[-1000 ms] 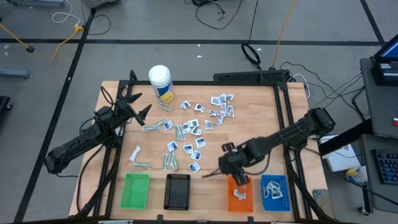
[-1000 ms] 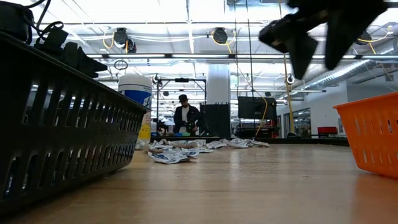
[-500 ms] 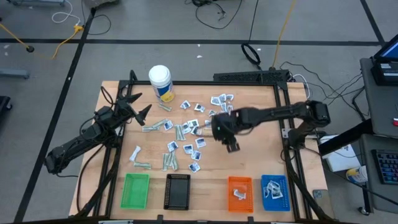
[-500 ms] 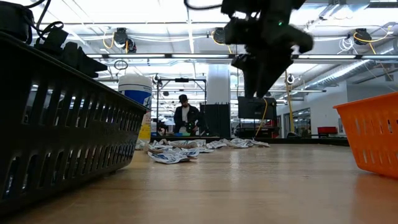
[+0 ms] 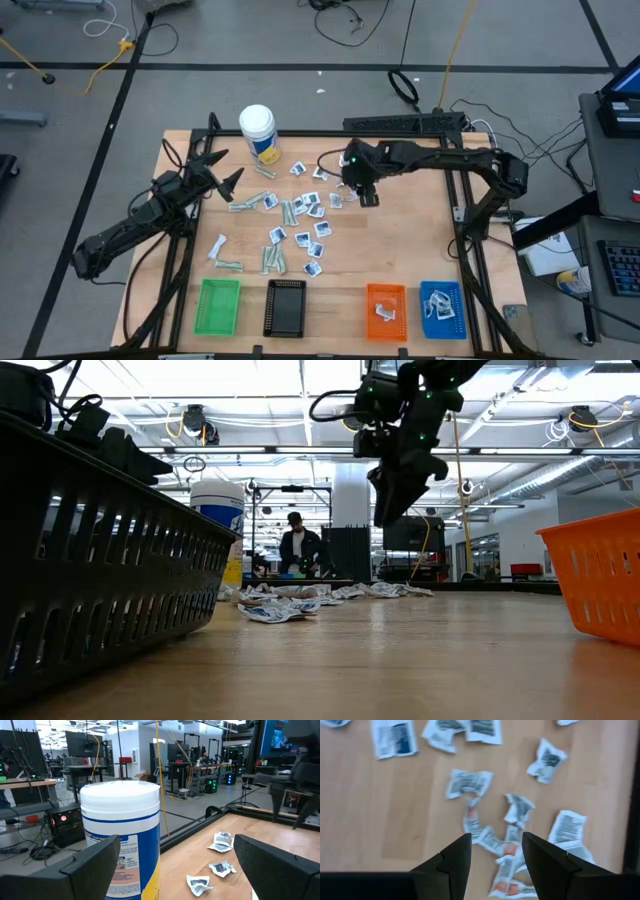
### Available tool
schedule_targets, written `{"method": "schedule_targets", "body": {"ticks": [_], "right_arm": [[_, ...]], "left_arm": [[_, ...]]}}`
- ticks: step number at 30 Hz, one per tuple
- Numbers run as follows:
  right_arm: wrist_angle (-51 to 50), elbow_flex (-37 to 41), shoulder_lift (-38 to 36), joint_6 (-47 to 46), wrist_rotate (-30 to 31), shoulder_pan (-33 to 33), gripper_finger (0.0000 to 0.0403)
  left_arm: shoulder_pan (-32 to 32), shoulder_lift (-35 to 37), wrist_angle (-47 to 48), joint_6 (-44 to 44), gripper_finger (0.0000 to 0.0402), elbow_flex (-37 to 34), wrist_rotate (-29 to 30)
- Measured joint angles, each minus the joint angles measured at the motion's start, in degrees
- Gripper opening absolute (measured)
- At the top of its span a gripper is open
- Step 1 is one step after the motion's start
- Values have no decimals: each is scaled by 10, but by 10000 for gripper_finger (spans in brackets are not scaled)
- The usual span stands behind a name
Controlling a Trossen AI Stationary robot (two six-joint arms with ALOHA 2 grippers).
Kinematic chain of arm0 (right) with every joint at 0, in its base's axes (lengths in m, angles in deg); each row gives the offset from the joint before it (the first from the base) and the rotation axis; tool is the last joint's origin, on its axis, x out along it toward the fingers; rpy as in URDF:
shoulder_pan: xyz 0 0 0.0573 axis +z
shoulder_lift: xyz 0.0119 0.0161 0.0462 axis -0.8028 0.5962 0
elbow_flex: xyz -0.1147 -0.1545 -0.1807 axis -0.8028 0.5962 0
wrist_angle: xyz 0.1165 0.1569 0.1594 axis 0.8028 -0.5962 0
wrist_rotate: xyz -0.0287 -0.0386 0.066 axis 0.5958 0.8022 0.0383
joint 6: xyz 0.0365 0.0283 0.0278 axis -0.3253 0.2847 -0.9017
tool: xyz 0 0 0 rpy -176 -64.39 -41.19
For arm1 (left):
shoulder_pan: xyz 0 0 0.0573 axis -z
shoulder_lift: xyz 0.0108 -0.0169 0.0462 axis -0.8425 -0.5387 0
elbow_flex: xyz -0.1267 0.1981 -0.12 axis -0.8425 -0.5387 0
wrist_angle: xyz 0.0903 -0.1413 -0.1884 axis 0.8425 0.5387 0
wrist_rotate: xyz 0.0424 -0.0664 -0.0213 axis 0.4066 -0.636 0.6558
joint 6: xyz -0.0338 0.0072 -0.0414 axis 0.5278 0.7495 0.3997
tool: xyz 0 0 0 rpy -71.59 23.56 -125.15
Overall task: Pick & Place First Aid Supplies
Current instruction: Put the ointment pack into the orange bin
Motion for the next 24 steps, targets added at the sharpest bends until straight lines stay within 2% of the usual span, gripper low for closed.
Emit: {"method": "schedule_targets", "body": {"ticks": [7, 24], "right_arm": [[16, 0, 48, 0, -45, -2, 171], [53, 0, 147, 10, -45, 13, 171]], "left_arm": [[0, 0, 0, 0, 397, 0, 0], [0, 0, 0, 0, 397, 0, 0]]}}
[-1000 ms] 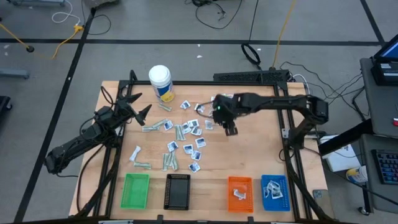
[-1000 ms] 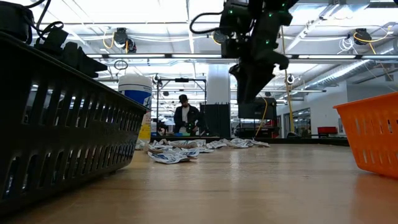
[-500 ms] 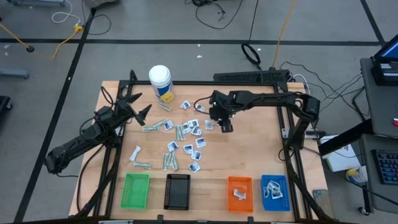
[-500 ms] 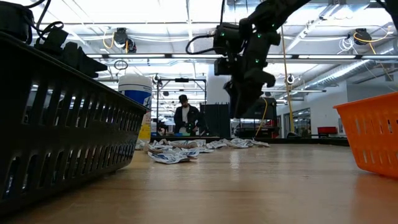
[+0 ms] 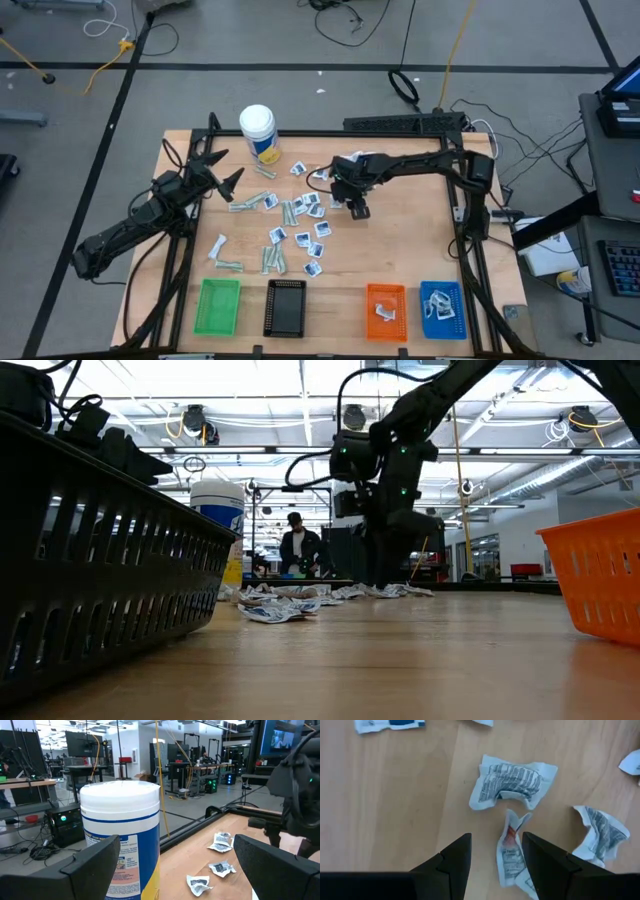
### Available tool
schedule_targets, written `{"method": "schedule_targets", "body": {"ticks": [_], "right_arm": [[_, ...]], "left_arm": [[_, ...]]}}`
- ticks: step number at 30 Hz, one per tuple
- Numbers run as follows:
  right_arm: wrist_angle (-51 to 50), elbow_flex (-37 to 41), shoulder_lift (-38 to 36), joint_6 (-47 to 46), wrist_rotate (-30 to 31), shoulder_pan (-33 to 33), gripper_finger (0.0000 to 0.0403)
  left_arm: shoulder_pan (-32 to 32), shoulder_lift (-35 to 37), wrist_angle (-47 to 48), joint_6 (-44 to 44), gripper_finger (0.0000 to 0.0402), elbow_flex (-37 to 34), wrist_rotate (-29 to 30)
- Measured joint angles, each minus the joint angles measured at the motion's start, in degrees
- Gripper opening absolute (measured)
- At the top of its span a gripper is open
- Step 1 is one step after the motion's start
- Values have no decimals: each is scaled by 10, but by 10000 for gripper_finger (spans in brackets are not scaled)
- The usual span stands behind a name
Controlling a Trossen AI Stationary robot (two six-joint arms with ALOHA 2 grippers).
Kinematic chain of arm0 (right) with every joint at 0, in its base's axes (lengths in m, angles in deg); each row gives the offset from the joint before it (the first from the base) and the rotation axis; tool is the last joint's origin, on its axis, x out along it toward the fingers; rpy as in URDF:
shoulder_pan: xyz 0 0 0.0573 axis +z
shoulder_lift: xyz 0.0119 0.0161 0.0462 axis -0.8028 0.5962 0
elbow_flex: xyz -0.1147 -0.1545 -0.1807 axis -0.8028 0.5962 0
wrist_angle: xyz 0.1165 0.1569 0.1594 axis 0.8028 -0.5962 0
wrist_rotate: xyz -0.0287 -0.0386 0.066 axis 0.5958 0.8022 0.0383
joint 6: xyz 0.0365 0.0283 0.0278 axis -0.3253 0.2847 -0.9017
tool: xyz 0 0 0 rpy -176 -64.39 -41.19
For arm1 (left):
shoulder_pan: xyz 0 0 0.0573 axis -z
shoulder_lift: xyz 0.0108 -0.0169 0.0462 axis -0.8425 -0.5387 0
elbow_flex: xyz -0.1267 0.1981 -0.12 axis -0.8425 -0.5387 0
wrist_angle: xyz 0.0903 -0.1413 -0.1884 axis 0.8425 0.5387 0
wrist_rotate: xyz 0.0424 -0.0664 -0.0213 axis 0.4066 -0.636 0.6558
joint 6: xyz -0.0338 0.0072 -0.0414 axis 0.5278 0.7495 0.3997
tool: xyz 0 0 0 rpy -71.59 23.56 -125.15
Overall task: Pick & Place First Aid Supplies
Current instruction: Put the ointment pack into the orange bin
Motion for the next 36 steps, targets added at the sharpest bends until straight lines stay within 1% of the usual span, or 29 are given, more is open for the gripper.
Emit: {"method": "schedule_targets", "body": {"ticks": [5, 9, 12, 17, 18, 23, 25, 30, 36], "right_arm": [[4, 0, 13, 1, 0, 0, 159], [11, 0, 13, 1, 0, 0, 132], [16, 0, 13, 0, 0, 0, 98], [15, 0, 13, -13, 0, 0, 19], [15, 0, 13, -17, 0, 0, 10], [6, 0, 3, -61, 1, 0, 9], [-2, 0, -13, -81, 2, 2, 4], [-34, 0, -58, -134, 5, 12, 5], [-82, 0, -116, -215, 61, 39, 3]], "left_arm": [[0, 0, 0, 0, 397, 0, 0], [0, 0, 0, 0, 397, 0, 0], [0, 0, 0, 0, 397, 0, 0], [0, 0, 0, 0, 397, 0, 0], [0, 0, 0, 0, 397, 0, 0], [0, 0, 0, 0, 397, 0, 0], [0, 0, 0, 0, 397, 0, 0], [0, 0, 0, 0, 397, 0, 0], [0, 0, 0, 0, 397, 0, 0]]}}
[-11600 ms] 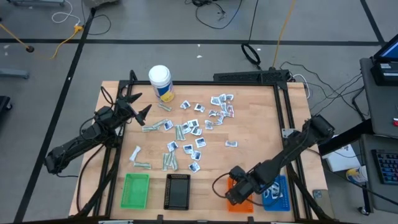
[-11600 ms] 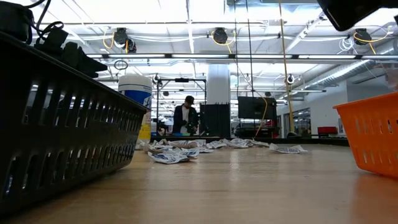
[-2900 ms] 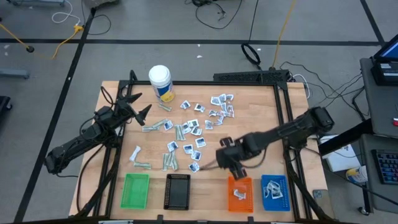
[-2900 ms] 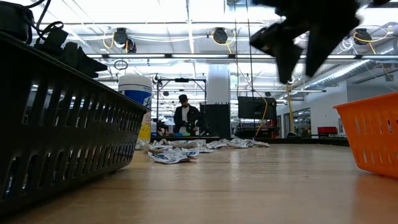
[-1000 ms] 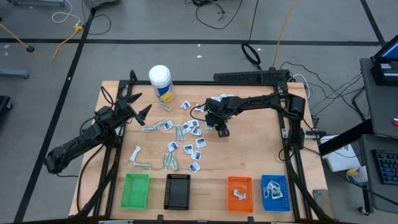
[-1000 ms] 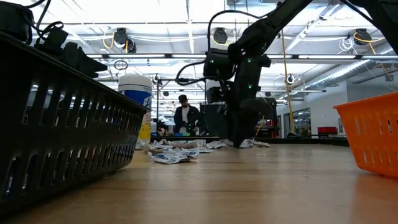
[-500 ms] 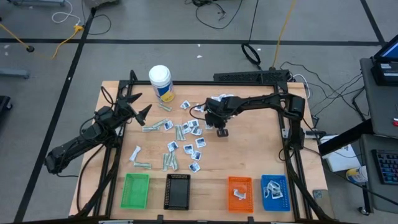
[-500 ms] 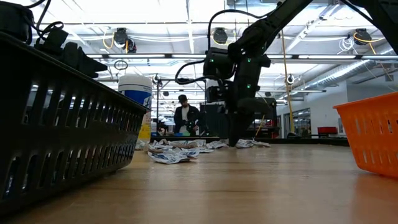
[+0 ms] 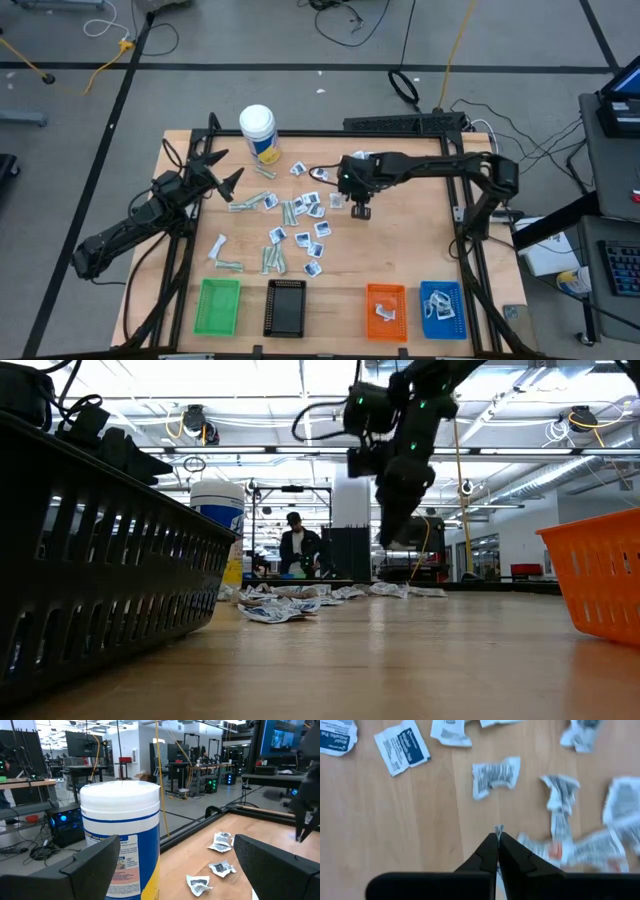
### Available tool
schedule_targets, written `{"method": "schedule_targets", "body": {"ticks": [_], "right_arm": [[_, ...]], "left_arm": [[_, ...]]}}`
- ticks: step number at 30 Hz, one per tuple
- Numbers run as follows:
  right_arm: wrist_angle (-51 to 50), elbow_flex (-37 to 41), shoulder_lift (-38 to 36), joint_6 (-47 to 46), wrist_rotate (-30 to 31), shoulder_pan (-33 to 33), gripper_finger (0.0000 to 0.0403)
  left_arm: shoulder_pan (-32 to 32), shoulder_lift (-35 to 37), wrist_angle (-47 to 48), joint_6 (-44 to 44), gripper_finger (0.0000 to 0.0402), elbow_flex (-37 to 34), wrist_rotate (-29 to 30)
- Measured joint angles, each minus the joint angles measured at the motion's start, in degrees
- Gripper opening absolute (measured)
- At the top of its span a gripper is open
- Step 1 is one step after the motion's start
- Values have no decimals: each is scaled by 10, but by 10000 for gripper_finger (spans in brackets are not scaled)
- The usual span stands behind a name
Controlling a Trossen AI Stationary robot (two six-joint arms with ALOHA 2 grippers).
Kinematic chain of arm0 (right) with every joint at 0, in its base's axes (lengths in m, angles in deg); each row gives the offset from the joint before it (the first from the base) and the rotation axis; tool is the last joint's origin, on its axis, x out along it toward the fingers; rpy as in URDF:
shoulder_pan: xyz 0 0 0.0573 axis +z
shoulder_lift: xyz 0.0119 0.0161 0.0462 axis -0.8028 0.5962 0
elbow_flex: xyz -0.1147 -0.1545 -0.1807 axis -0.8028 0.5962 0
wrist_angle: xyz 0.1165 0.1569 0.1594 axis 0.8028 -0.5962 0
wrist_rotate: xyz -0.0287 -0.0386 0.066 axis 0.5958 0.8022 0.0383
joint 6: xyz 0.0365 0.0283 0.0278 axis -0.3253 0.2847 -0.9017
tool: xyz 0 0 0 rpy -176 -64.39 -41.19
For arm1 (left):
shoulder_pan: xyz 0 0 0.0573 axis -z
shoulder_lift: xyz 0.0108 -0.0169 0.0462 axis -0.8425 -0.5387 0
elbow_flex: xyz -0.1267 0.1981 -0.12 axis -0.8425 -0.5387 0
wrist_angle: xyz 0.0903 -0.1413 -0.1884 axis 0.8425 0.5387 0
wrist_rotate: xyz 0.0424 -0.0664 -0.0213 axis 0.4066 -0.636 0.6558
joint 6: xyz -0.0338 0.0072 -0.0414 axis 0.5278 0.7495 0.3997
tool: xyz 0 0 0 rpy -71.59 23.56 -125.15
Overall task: Pick & Place First Aid Supplies
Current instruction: Put the ointment pack into the orange bin
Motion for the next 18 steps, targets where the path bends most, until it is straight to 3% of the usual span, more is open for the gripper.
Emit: {"method": "schedule_targets", "body": {"ticks": [10, 18], "right_arm": [[-62, 0, -45, -177, 20, 51, 1], [-81, 0, -45, -328, 19, 146, 1]], "left_arm": [[0, 0, 0, 0, 397, 0, 0], [0, 0, 0, 0, 397, 0, 0]]}}
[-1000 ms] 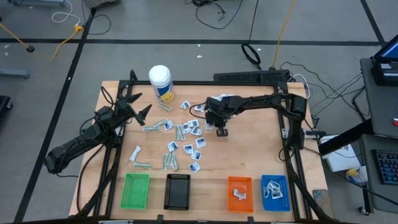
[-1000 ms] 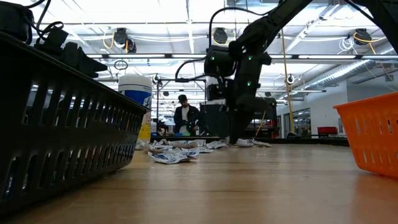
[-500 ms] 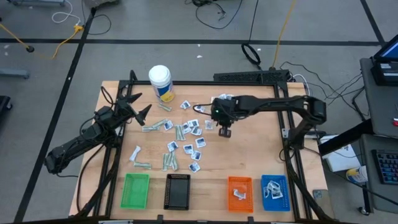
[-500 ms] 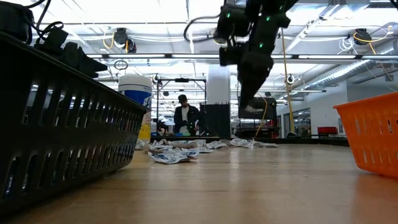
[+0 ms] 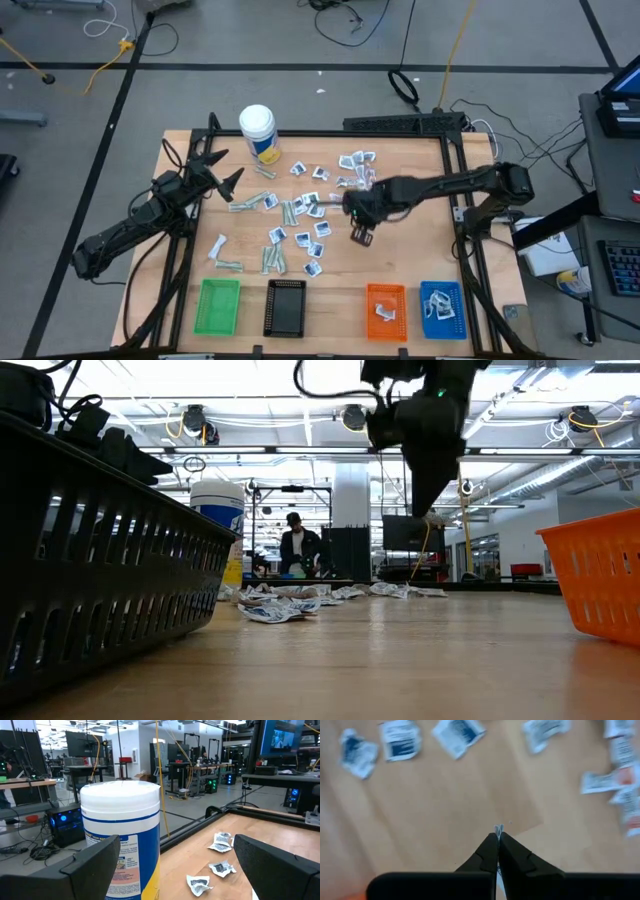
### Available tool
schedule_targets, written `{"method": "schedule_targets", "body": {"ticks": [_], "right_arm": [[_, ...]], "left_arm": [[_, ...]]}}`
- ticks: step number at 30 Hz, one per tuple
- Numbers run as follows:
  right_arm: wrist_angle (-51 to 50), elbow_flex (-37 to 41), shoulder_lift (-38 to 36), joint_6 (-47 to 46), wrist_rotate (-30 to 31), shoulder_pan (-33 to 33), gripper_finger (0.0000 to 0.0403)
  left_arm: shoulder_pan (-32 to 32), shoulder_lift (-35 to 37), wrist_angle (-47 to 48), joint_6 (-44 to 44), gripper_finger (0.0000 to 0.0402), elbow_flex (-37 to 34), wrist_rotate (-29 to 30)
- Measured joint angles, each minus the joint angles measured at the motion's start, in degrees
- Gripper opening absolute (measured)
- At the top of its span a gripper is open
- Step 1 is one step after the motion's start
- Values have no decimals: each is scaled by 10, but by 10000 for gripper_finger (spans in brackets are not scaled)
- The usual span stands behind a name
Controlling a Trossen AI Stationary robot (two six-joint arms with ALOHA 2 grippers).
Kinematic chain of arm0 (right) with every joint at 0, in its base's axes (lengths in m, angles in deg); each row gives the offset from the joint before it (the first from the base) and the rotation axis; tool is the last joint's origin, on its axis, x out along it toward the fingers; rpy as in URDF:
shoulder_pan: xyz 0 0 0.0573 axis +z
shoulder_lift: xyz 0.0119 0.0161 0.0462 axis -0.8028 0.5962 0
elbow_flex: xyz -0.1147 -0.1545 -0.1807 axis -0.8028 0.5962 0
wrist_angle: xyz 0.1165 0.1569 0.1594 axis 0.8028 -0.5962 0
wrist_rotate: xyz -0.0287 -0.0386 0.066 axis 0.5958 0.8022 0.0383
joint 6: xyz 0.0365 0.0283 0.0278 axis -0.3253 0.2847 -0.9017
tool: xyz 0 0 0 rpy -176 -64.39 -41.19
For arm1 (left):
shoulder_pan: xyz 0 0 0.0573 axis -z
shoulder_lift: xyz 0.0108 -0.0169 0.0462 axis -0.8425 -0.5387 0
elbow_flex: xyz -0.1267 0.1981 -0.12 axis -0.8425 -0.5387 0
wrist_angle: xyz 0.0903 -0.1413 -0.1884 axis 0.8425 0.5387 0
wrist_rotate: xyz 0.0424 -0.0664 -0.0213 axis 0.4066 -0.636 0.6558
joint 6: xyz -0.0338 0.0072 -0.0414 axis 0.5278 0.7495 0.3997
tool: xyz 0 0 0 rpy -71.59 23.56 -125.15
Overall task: Pick & Place First Aid Supplies
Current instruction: Put the ointment pack into the orange bin
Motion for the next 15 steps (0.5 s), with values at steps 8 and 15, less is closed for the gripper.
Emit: {"method": "schedule_targets", "body": {"ticks": [8, 15], "right_arm": [[0, 0, 0, -110, -2, 124, 1], [0, 0, 0, -215, -2, 223, 1]], "left_arm": [[0, 0, 0, 0, 397, 0, 0], [0, 0, 0, 0, 397, 0, 0]]}}
